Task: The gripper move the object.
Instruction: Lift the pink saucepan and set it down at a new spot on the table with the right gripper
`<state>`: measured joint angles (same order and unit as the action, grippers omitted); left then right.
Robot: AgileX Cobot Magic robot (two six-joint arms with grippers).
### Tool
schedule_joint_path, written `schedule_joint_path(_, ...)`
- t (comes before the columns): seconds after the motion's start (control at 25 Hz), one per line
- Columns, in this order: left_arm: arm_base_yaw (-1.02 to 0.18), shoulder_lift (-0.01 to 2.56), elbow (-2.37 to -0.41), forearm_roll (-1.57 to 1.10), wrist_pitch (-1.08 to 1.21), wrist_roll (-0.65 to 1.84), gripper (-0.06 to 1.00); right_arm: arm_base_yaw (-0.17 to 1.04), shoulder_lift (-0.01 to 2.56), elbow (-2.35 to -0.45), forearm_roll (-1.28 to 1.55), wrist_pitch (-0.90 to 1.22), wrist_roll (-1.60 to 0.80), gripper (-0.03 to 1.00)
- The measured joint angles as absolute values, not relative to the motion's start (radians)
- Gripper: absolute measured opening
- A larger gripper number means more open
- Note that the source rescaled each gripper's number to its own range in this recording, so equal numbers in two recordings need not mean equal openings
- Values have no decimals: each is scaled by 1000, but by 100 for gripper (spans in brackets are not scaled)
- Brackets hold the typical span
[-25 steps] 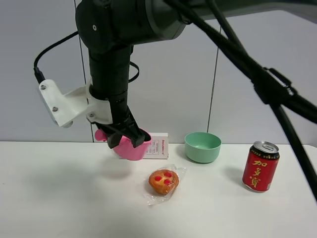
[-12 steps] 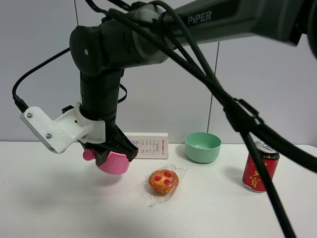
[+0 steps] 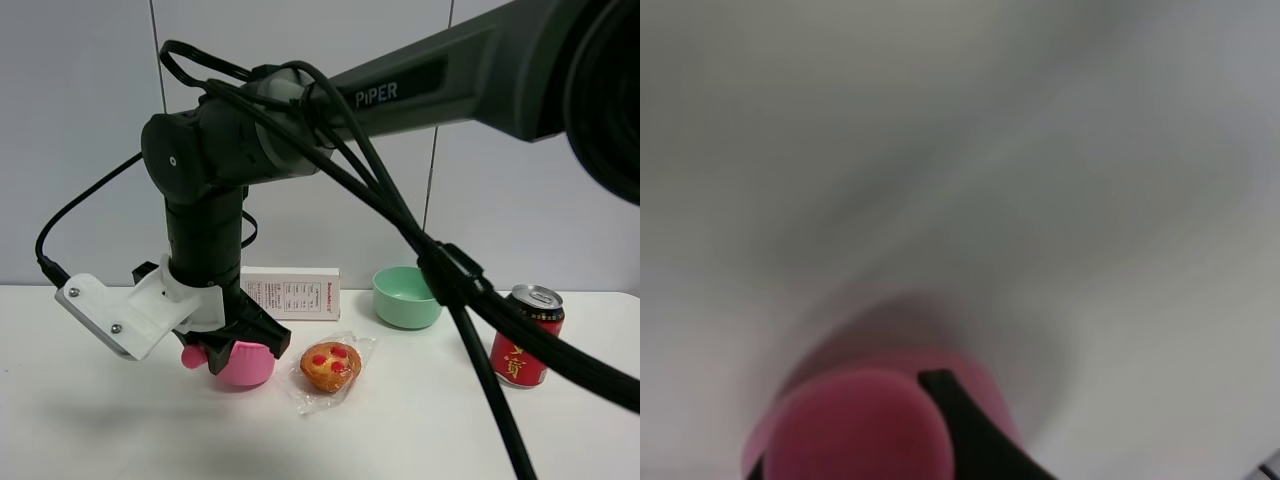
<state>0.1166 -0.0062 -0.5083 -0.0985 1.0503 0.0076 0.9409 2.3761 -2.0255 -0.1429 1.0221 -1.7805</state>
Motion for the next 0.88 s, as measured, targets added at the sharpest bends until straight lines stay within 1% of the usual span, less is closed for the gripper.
schedule_joint_path(0.2,117,-6,-508,-98,1050,8,100,941,2378,-2019,-125,1022,-1776,0)
schedule_joint_path(0.64,117,-6,-508,-98,1050,8,100,941,2387,-2018,-76,1013,-1609,0)
schedule_joint_path(0.72,117,-6,-508,-98,1050,8,100,943,2392,-2018,-71,1010,-1598,6)
schedule_joint_path(0.84,117,-6,-508,-98,1050,8,100,943,2398,-2018,-70,988,-1591,24)
schedule_joint_path(0.88,117,-6,-508,-98,1050,8,100,943,2399,-2018,-70,985,-1582,28)
